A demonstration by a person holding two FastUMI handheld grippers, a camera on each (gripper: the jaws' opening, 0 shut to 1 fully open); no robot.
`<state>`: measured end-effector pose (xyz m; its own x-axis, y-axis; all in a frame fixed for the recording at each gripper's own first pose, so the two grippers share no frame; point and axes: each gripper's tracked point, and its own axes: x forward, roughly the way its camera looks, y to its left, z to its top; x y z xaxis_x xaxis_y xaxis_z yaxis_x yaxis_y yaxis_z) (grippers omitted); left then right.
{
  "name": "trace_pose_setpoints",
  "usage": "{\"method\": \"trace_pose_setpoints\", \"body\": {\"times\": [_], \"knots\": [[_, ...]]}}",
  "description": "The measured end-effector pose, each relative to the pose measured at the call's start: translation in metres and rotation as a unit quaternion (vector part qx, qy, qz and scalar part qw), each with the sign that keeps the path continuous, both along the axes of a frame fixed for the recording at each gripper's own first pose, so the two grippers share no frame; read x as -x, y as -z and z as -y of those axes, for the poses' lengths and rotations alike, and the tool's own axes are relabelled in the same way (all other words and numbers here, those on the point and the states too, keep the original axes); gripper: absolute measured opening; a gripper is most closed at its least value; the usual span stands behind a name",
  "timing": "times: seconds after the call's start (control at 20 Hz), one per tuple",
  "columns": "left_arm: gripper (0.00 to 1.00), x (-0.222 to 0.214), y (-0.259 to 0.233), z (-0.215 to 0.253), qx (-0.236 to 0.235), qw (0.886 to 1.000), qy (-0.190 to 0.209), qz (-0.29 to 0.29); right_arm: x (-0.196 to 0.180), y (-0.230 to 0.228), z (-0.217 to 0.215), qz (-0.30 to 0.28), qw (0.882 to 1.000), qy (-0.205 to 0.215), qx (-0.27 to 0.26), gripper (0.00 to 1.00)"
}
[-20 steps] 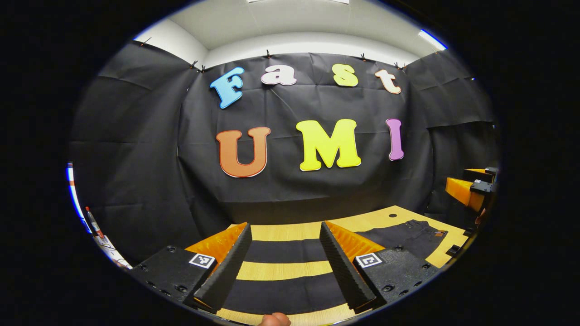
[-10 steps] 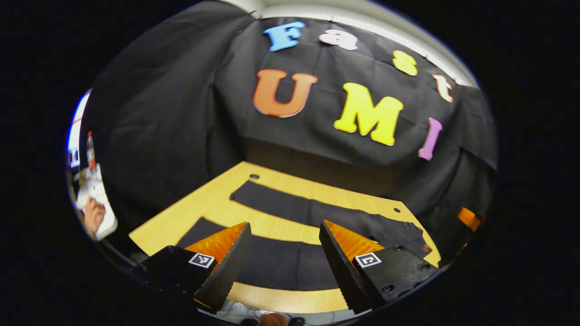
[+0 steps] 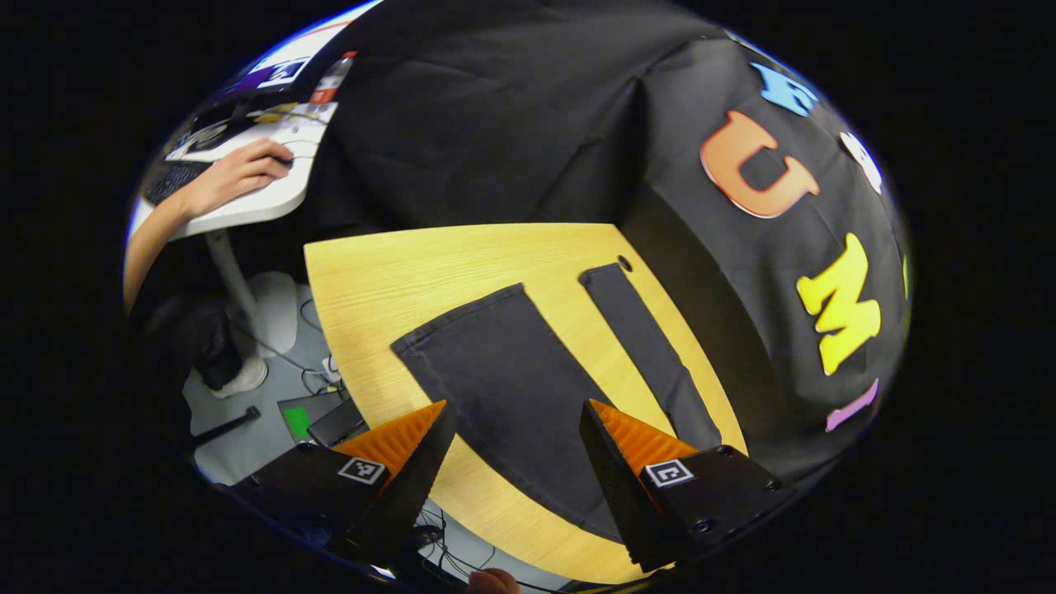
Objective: Grasp the waist and the cuffs of the jeans and fold them to make the two legs overlap; first hold the waist and fold one-third of the jeans toward the cuffs, then hold the cuffs and fold the remaining one-third in the same direction to finish folding.
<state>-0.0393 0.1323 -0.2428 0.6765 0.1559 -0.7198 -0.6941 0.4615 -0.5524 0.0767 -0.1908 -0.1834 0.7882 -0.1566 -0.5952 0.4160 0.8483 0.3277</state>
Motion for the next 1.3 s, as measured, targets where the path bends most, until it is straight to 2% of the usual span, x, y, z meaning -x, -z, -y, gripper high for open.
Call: {"method": "trace_pose_setpoints", "body": {"times": [0.35,0.55,1.0,1.05,1.1,1.2,1.25,1.3], "knots": [[0.98,-0.004,0.048,-0.016,0.085,0.992,-0.076,-0.049,-0.013,0.044,0.028,-0.051,0.997,0.032,-0.038,0.98],[0.98,-0.008,0.064,-0.032,0.11,0.986,-0.114,-0.056,-0.02,0.061,0.042,-0.07,0.995,0.046,-0.051,0.98],[0.95,-0.052,0.068,-0.046,0.101,0.989,-0.107,-0.017,-0.055,0.112,0.056,-0.107,0.983,0.082,-0.128,0.98],[1.0,-0.056,0.068,-0.046,0.101,0.989,-0.106,-0.008,-0.058,0.117,0.06,-0.111,0.98,0.089,-0.138,0.98],[0.94,-0.06,0.068,-0.046,0.103,0.989,-0.103,0.002,-0.061,0.123,0.065,-0.116,0.977,0.1,-0.149,0.98],[0.93,-0.066,0.067,-0.048,0.11,0.988,-0.105,0.02,-0.063,0.135,0.068,-0.129,0.969,0.118,-0.177,0.98],[0.92,-0.067,0.065,-0.048,0.116,0.987,-0.108,0.032,-0.064,0.138,0.067,-0.132,0.965,0.124,-0.19,0.92],[0.89,-0.067,0.066,-0.049,0.125,0.985,-0.11,0.044,-0.071,0.139,0.07,-0.125,0.965,0.127,-0.191,0.91]]}}
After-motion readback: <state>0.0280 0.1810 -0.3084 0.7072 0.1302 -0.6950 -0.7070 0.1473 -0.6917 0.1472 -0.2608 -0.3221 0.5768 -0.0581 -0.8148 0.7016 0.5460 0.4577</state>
